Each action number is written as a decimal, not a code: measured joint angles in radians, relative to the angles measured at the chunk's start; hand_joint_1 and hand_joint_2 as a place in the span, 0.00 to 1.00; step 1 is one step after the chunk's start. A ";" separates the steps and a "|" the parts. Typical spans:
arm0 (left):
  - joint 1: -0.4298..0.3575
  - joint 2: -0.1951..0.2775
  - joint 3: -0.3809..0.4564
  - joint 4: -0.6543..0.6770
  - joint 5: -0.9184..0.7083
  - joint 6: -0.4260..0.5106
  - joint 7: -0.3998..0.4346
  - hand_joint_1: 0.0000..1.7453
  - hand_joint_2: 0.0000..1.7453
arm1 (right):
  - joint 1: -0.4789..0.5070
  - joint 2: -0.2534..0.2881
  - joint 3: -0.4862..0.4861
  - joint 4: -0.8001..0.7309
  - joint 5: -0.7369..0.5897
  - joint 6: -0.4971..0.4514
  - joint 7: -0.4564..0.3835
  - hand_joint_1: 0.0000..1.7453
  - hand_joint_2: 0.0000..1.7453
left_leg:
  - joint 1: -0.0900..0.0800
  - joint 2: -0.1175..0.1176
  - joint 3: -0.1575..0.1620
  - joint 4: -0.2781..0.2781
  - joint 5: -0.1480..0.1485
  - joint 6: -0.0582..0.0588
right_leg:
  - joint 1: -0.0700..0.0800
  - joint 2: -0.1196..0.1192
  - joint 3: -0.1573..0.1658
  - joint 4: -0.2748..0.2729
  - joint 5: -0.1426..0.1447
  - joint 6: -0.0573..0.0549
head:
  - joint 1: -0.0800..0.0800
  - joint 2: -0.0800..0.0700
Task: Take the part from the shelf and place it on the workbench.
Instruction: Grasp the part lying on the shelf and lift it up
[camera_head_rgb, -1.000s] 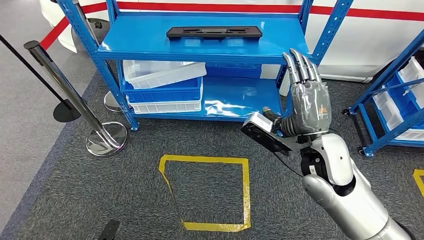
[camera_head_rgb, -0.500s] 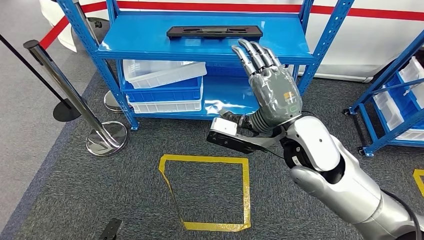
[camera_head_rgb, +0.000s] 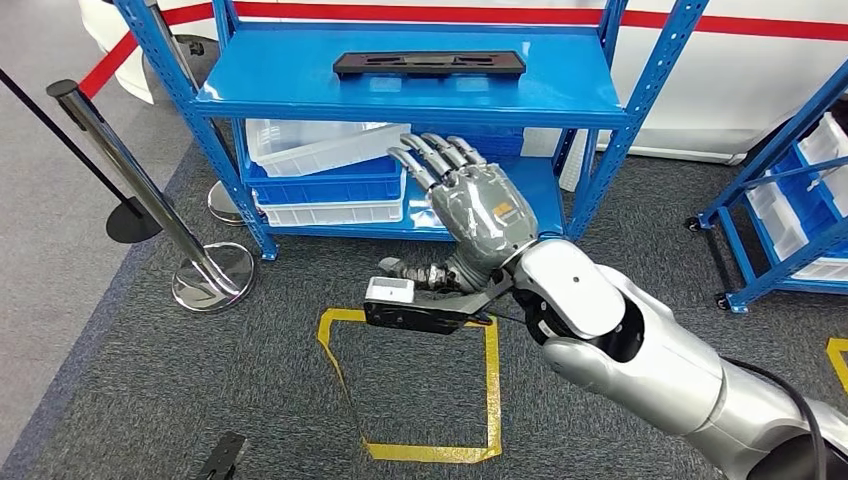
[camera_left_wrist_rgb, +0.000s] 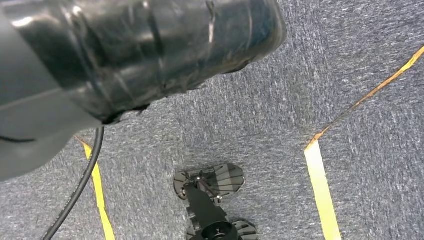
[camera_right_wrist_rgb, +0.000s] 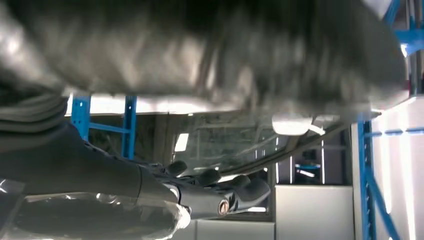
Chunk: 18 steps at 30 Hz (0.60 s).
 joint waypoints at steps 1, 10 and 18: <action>0.000 0.000 0.000 0.000 0.000 0.000 0.000 0.00 0.00 | -0.002 0.003 0.007 0.004 0.000 0.000 0.000 0.00 0.00 | 0.000 0.000 0.000 0.000 0.000 0.000 | 0.000 0.000 0.000 0.000 0.000 0.000 | 0.000 0.000; 0.000 0.000 -0.003 0.000 0.004 -0.021 0.005 0.00 0.00 | -0.013 0.038 0.074 0.057 0.002 0.018 -0.018 0.00 0.00 | 0.000 0.000 0.000 0.000 0.000 0.000 | 0.000 0.000 0.000 0.000 0.000 0.000 | 0.000 0.000; -0.001 0.001 -0.014 0.000 0.005 -0.031 0.003 0.00 0.00 | -0.013 0.068 0.116 0.111 0.001 0.026 -0.032 0.00 0.00 | 0.000 0.000 0.000 0.000 0.000 0.000 | 0.000 0.000 -0.001 0.000 0.000 0.000 | 0.000 0.000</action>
